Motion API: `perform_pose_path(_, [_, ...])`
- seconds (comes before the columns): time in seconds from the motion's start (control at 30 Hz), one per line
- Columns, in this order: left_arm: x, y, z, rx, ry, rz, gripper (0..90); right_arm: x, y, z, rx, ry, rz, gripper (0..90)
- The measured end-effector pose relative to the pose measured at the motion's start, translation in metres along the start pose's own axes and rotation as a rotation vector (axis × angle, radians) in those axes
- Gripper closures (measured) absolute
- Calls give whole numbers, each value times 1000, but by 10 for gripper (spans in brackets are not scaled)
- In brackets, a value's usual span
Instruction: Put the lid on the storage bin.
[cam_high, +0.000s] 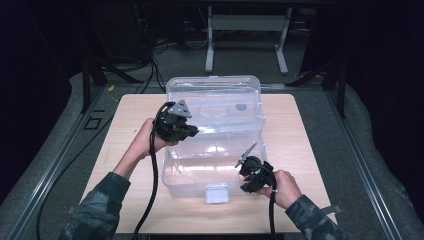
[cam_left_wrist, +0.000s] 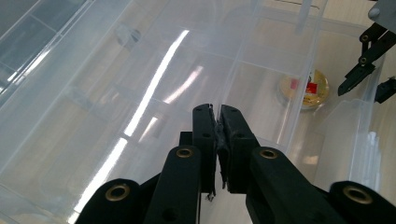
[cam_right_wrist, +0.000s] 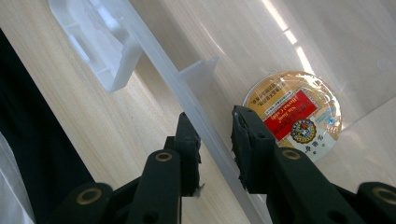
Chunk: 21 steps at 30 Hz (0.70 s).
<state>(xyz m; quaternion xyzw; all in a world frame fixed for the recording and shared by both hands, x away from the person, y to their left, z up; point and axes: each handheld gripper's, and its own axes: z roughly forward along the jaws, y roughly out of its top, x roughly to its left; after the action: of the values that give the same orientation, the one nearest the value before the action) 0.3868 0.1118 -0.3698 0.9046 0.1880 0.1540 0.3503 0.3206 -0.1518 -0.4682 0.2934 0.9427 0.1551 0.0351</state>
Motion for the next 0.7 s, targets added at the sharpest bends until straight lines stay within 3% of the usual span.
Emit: perform_pose_path(0.7, [-21,-16,-8,-54,30,15,864,-1,-1,1,0,-5,16,704])
